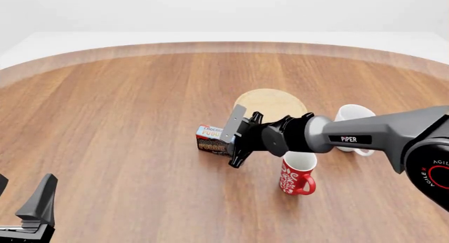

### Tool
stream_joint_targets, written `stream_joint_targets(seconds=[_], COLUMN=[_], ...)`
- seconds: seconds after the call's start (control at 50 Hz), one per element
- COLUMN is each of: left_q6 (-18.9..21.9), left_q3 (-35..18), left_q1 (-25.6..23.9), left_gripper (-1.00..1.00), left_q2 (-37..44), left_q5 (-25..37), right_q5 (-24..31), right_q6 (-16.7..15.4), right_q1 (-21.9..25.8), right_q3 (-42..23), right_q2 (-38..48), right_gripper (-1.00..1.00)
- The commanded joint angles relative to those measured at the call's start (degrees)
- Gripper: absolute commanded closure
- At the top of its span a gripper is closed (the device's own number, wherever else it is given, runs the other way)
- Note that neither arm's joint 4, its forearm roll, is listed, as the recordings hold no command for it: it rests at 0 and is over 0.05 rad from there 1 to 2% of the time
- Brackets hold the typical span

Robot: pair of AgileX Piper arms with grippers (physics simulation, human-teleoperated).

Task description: Put the chocolate pudding to the left of the plate.

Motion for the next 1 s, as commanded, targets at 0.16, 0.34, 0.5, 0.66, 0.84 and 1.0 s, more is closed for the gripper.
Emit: stream_joint_targets(seconds=[0.16, 0.34, 0.5, 0.66, 0.84, 1.0], left_q6=[0.0, 0.0, 0.0, 0.0, 0.0, 0.0], left_q3=[0.0, 0.0, 0.0, 0.0, 0.0, 0.0], left_q1=[0.0, 0.0, 0.0, 0.0, 0.0, 0.0], left_gripper=[-1.0, -1.0, -1.0, -1.0, -1.0, -1.0], left_q2=[0.0, 0.0, 0.0, 0.0, 0.0, 0.0], left_q5=[0.0, 0.0, 0.0, 0.0, 0.0, 0.0], right_q5=[-2.47, -2.77, -1.06, 0.79, 4.96, 9.18], right_q6=[2.34, 2.92, 3.17, 3.26, 2.67, 3.71], right_q1=[0.42, 0.84, 1.63, 1.44, 1.61, 1.38], right_q3=[2.87, 3.72, 3.07, 0.58, -4.99, -11.75], right_q2=[-4.54, -5.09, -7.34, -8.53, -8.18, -5.43], right_gripper=[1.0, 1.0, 1.0, 1.0, 1.0, 1.0])
